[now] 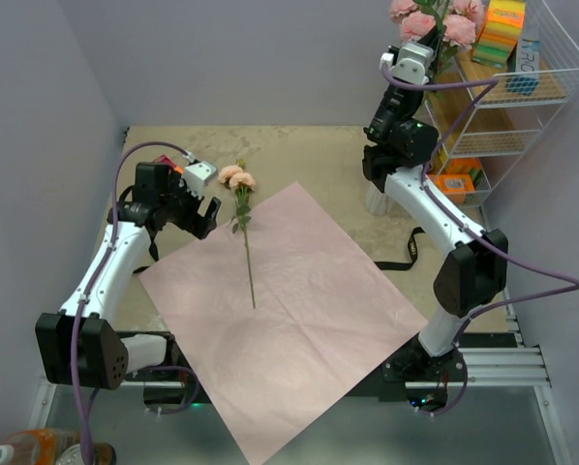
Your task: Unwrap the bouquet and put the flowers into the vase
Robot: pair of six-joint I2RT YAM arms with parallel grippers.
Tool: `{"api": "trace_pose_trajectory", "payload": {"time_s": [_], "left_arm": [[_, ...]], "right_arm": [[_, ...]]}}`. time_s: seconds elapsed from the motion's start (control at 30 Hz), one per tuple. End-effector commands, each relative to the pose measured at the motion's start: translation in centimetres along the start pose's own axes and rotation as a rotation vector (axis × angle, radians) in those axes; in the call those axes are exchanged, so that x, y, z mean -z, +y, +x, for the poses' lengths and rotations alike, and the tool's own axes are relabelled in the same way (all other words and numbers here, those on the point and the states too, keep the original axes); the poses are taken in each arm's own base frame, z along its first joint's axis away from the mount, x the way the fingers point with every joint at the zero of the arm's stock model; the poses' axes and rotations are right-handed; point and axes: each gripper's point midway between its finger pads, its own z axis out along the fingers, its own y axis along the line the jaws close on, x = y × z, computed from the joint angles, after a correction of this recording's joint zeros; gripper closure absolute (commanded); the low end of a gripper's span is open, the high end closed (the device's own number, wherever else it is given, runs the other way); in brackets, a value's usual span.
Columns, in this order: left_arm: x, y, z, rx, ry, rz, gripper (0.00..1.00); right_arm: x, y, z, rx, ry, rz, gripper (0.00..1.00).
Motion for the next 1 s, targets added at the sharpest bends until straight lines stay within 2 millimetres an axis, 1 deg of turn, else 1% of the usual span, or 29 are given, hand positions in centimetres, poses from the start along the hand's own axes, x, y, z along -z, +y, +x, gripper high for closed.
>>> {"api": "trace_pose_trajectory", "payload": {"time_s": [0.0, 0.23, 0.3, 0.33, 0.37, 0.4, 0.43, 0.47, 0.5, 0.53, 0.57, 0.6, 0.63, 0.67, 0.73, 0.77, 0.83, 0.87, 0.93, 0.97], "left_arm": [[0.1, 0.5, -1.2, -0.029, -0.049, 0.001, 0.06], [0.3, 0.7, -1.2, -0.033, -0.049, -0.007, 0.06], [0.4, 0.8, -1.4, -0.032, -0.052, -0.012, 0.06], [0.5, 0.9, -1.5, -0.034, -0.055, -0.014, 0.06], [0.5, 0.9, -1.5, -0.032, -0.056, -0.015, 0.06], [0.6, 1.0, -1.6, -0.033, -0.059, -0.016, 0.06], [0.5, 1.0, -1.7, -0.028, -0.059, -0.016, 0.07], [0.6, 1.0, -1.8, -0.027, -0.061, -0.018, 0.07], [0.7, 1.1, -1.9, -0.026, -0.064, -0.021, 0.08], [0.7, 1.1, -1.9, -0.019, -0.060, -0.021, 0.08], [0.8, 1.1, -2.1, -0.019, -0.065, -0.021, 0.08], [0.8, 1.0, -2.1, -0.017, -0.065, -0.020, 0.08], [0.9, 1.1, -2.2, -0.013, -0.065, -0.019, 0.08], [1.0, 1.1, -2.3, -0.013, -0.069, -0.021, 0.08], [1.1, 1.0, -2.4, -0.007, -0.069, -0.015, 0.08], [1.2, 1.0, -2.5, -0.007, -0.073, -0.017, 0.09], [1.5, 0.9, -2.7, -0.008, -0.077, -0.017, 0.09], [1.5, 0.8, -2.7, -0.005, -0.077, -0.017, 0.08], [1.7, 0.7, -2.7, -0.003, -0.081, -0.015, 0.09], [1.7, 0.7, -2.8, -0.002, -0.081, -0.014, 0.09]], "right_arm": [[-0.8, -3.6, -3.0, -0.018, -0.066, 0.063, 1.00], [0.7, -3.1, -0.6, 0.009, -0.019, 0.058, 1.00], [1.1, -2.9, 0.8, 0.012, 0.043, 0.064, 1.00], [1.3, -2.9, 1.2, 0.006, 0.070, 0.067, 0.89], [1.5, -2.2, 2.1, -0.003, 0.112, 0.040, 0.82], [1.7, -1.9, 2.8, 0.001, 0.150, 0.029, 0.76], [1.8, -1.9, 2.9, -0.002, 0.178, 0.016, 0.66], [2.3, -1.4, 3.8, 0.013, 0.223, -0.007, 0.62], [2.7, -1.7, 4.4, -0.020, 0.259, 0.018, 0.53], [3.1, -1.8, 4.4, -0.020, 0.286, -0.002, 0.49], [3.8, -1.4, 5.2, -0.050, 0.314, -0.018, 0.44], [4.2, -1.1, 5.5, -0.065, 0.335, -0.035, 0.38], [5.0, -0.7, 6.1, -0.048, 0.375, -0.069, 0.36], [5.8, -0.6, 6.1, -0.084, 0.392, -0.078, 0.36], [7.2, -0.3, 7.0, -0.074, 0.450, -0.102, 0.35], [8.3, 0.3, 7.0, -0.101, 0.473, -0.127, 0.34], [10.0, 1.2, 6.9, -0.102, 0.498, -0.172, 0.34], [12.1, 2.2, 6.6, -0.095, 0.504, -0.225, 0.34], [14.3, 3.4, 6.3, -0.084, 0.513, -0.281, 0.34], [16.2, 4.8, 5.8, -0.081, 0.532, -0.331, 0.34]]}}
